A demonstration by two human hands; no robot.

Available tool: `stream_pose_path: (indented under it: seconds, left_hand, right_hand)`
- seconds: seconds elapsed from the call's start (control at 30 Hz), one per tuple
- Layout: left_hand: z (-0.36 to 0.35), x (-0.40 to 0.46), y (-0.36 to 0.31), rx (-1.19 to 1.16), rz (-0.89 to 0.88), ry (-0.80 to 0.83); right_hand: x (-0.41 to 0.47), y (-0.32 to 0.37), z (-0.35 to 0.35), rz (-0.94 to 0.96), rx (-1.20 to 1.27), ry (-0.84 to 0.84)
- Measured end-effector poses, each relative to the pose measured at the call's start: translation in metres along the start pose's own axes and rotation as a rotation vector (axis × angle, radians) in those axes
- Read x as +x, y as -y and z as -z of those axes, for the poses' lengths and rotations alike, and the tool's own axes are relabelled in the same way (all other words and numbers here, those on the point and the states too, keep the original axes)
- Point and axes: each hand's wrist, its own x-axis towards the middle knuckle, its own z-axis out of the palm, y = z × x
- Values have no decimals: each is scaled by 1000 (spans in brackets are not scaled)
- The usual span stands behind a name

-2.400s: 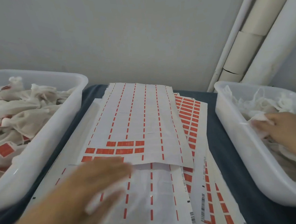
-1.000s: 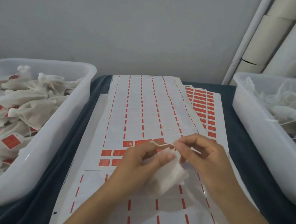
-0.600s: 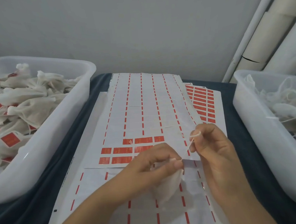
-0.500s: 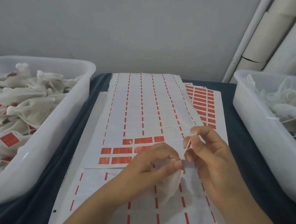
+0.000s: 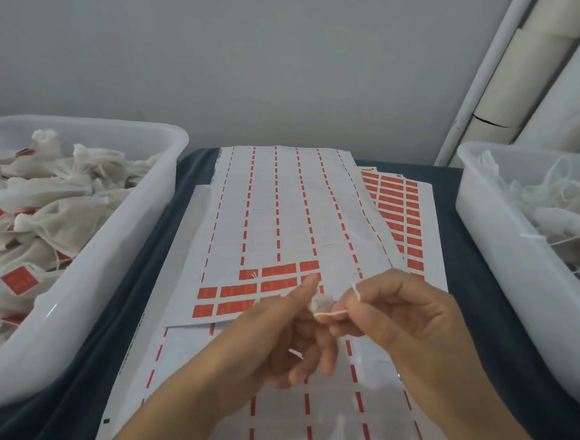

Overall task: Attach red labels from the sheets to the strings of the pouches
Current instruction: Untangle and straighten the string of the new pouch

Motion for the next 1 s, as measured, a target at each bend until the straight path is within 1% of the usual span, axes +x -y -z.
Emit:
stream_pose_path:
  seconds: [0.03, 0.1, 0.23, 0.3, 0.4, 0.5, 0.57, 0.63, 0.7, 0.77, 0.87, 0.93, 1.0]
  left_hand:
    - [1, -1, -1, -6, -11, -43]
    - [1, -2, -1, -11, -4, -109]
    - [5, -3, -3, -78, 2, -83]
    - [8, -5, -3, -59, 29, -25]
    - [8, -6, -2, -33, 66, 159]
    - [8, -9, -4, -4, 29, 299]
    - [10, -10, -4, 25, -10, 347]
    - [12, -10, -3, 52, -35, 356]
    - [13, -9, -3, 59, -41, 265]
    - [15, -7, -4, 30, -58, 90]
    - [15, -5, -5, -150, -104, -122]
    - [13, -5, -5, -328, -130, -174]
    - [10, -8, -8, -457, -160, -121]
  right_hand:
    - [0, 1, -1, 14, -30, 31]
    - [0, 1, 1, 14, -60, 42]
    - [0, -3, 8, -59, -55, -28]
    - [0, -5, 11, -65, -66, -58]
    - [1, -7, 12, -67, -73, -99]
    - [4, -11, 11, -110, -72, -123]
    - [4, -13, 7, -152, -84, -62]
    - [2, -14, 3, -163, -64, 25]
    - [0, -11, 1, -137, 4, 37]
    - [0, -6, 4, -117, 90, 12]
    - [3, -1, 9, -145, 125, 90]
    - [3, -4, 9, -173, 54, 108]
    - [3, -7, 8, -192, 2, 52]
